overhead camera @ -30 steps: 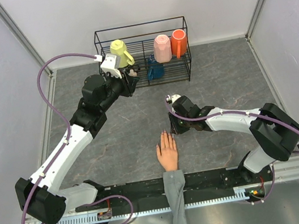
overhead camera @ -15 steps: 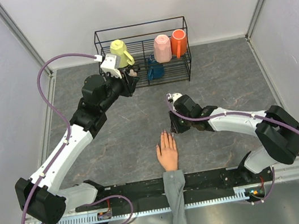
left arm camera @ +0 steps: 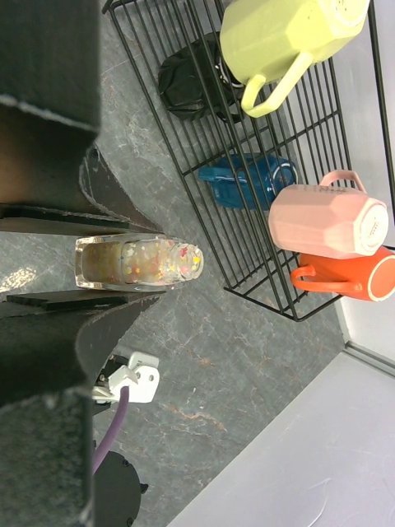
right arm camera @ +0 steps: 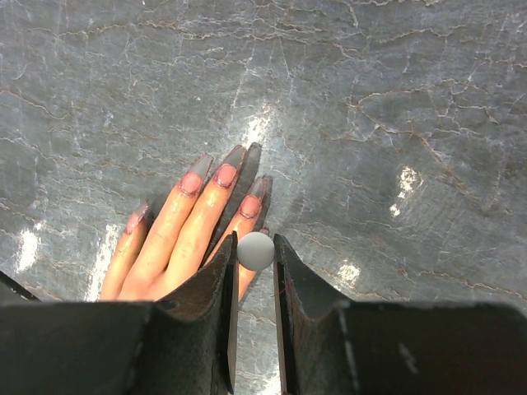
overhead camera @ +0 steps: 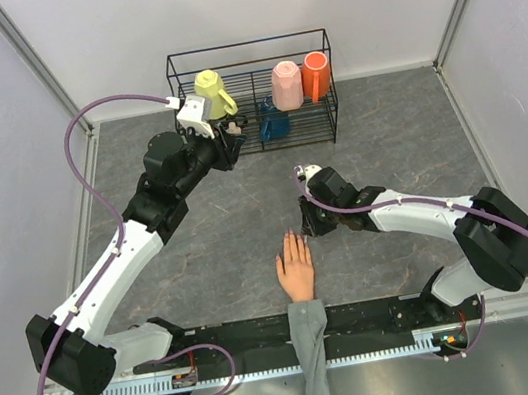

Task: Paint the nails

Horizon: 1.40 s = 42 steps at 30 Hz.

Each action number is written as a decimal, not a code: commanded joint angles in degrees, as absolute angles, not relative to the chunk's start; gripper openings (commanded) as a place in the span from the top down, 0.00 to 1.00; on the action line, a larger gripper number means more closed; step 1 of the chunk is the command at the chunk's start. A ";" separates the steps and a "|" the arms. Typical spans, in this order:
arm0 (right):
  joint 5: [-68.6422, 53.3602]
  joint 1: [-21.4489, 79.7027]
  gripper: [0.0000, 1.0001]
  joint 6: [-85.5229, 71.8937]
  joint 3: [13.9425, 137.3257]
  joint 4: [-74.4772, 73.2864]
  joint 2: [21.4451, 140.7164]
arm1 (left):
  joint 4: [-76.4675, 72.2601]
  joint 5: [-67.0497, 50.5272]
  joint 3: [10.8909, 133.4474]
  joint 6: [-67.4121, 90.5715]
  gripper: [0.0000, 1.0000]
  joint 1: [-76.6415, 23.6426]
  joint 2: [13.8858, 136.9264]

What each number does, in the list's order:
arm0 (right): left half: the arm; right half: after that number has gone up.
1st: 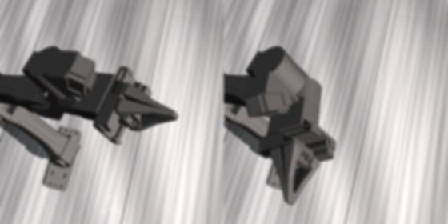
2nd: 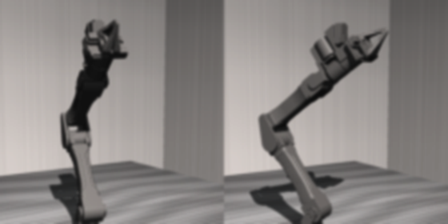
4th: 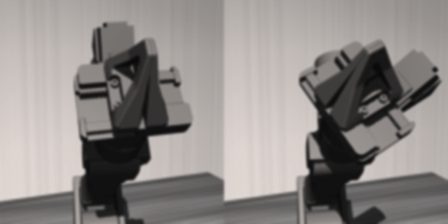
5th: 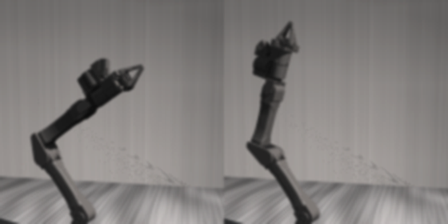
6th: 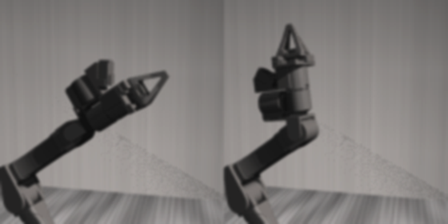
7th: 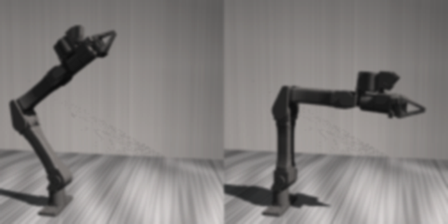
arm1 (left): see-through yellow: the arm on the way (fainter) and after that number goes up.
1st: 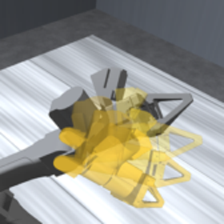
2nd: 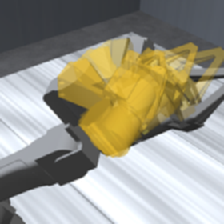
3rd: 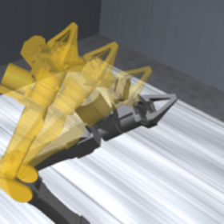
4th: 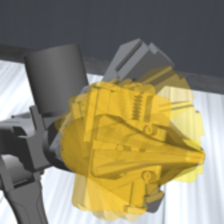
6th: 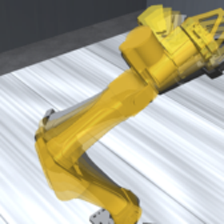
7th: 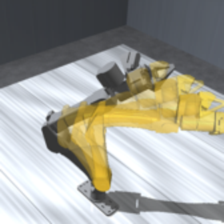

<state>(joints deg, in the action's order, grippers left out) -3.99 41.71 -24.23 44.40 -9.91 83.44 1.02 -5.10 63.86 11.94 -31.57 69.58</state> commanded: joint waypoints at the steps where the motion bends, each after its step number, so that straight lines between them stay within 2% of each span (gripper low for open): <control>1: -4.75 41.57 1.00 -24.79 44.30 -9.05 83.67 | -0.44 -6.06 65.57 13.71 0.98 -31.20 68.12; 42: -5.71 41.48 1.00 -24.87 44.03 -10.37 83.59 | -0.35 -5.71 64.86 13.80 0.98 -31.20 67.59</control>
